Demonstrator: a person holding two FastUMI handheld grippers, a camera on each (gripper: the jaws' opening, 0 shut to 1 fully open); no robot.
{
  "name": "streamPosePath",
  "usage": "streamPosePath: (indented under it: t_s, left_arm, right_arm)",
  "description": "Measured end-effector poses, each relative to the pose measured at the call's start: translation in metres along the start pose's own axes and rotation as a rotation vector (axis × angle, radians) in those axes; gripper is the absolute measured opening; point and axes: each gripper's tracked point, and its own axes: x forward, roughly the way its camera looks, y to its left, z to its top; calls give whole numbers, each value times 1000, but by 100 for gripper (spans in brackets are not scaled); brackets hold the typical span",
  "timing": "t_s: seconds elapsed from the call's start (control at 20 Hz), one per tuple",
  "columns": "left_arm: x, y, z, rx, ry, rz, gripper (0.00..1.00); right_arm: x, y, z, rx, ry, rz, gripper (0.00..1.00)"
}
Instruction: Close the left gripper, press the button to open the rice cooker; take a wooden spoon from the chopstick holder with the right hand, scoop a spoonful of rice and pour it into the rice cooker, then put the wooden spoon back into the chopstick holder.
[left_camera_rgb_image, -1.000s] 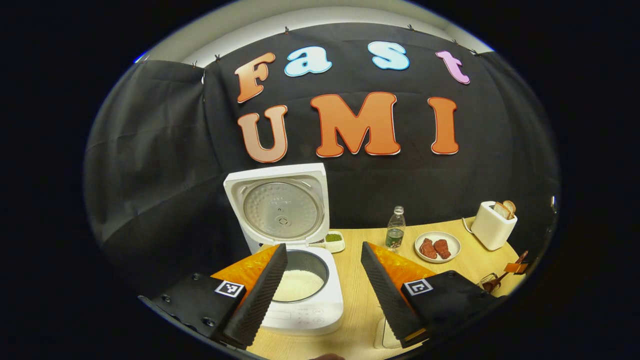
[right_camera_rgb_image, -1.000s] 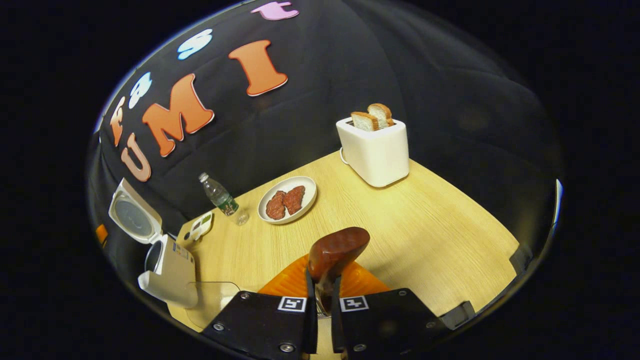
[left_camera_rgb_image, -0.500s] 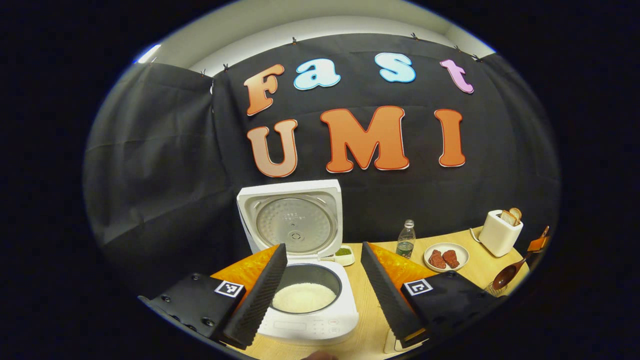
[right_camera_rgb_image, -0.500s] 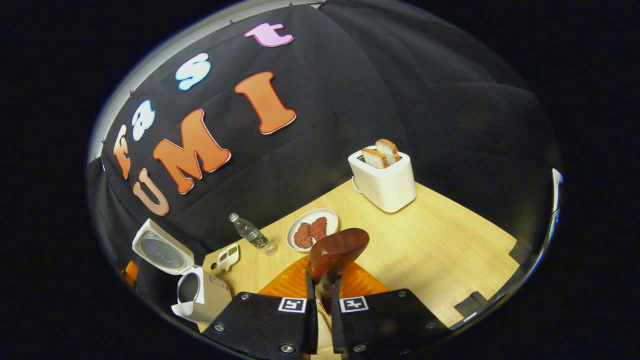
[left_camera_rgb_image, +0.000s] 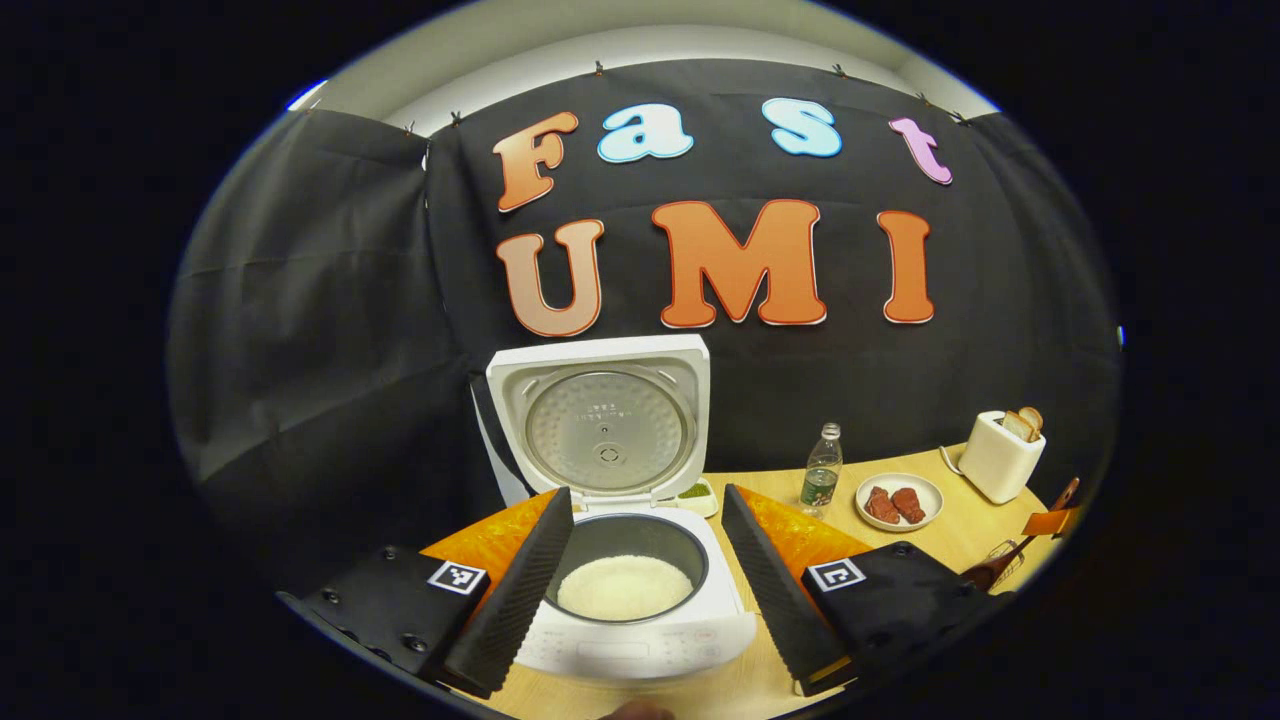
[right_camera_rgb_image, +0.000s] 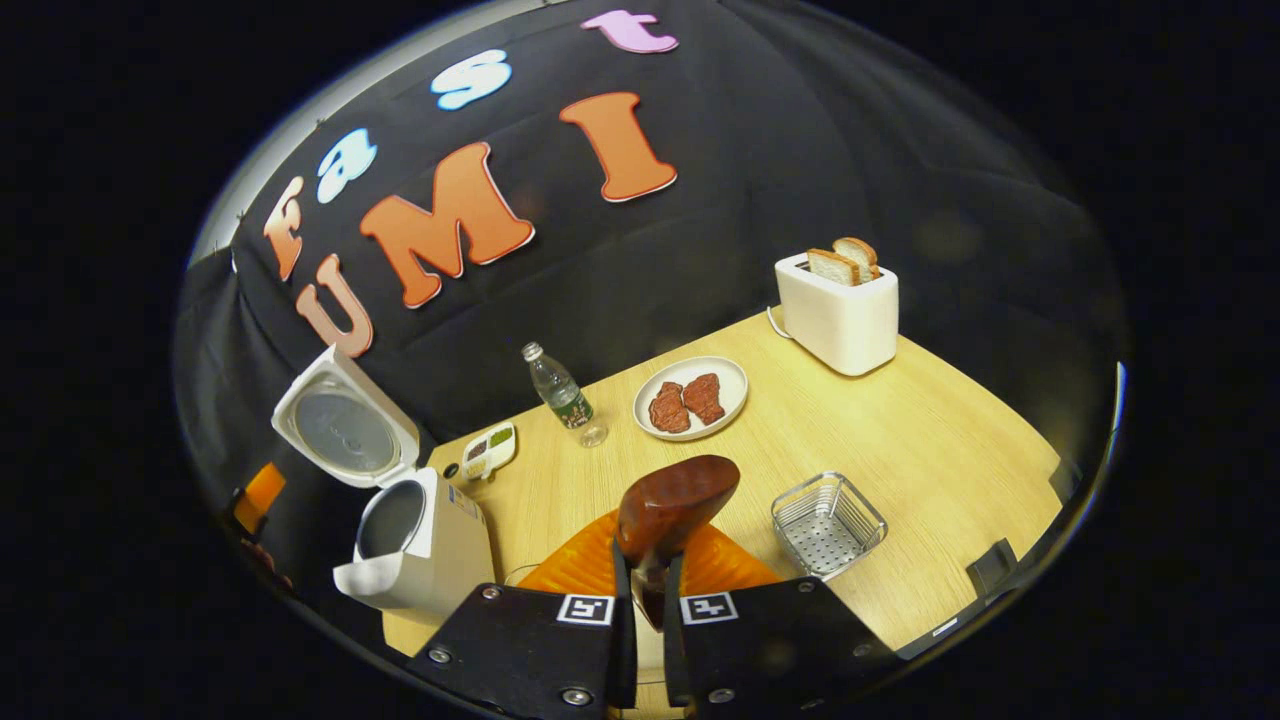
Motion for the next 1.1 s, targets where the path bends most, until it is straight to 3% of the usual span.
streamPosePath:
  t_s: [0.4,0.45,0.6,0.7,0.85,0.95,1.1]
  left_arm:
    - [-2,9,-32,-2,61,-79,100]
    - [11,10,-34,1,66,-78,96]
    - [12,23,-40,-6,77,-68,100]
    - [13,29,-45,-13,89,-57,96]
    - [15,34,-50,-22,108,-48,100]
    - [16,34,-49,-17,111,-52,96]
    - [17,35,-51,-6,111,-54,100]
  right_arm:
    - [24,20,-35,-419,-121,-160,10]
    - [24,22,-40,-456,-125,-180,10]
    - [25,22,-52,-529,-162,-223,10]
    - [31,19,-72,-557,-145,-244,10]
    - [30,32,-84,-577,-145,-232,10]
    - [34,41,-92,-524,-137,-207,10]
    - [33,53,-93,-414,-104,-153,10]
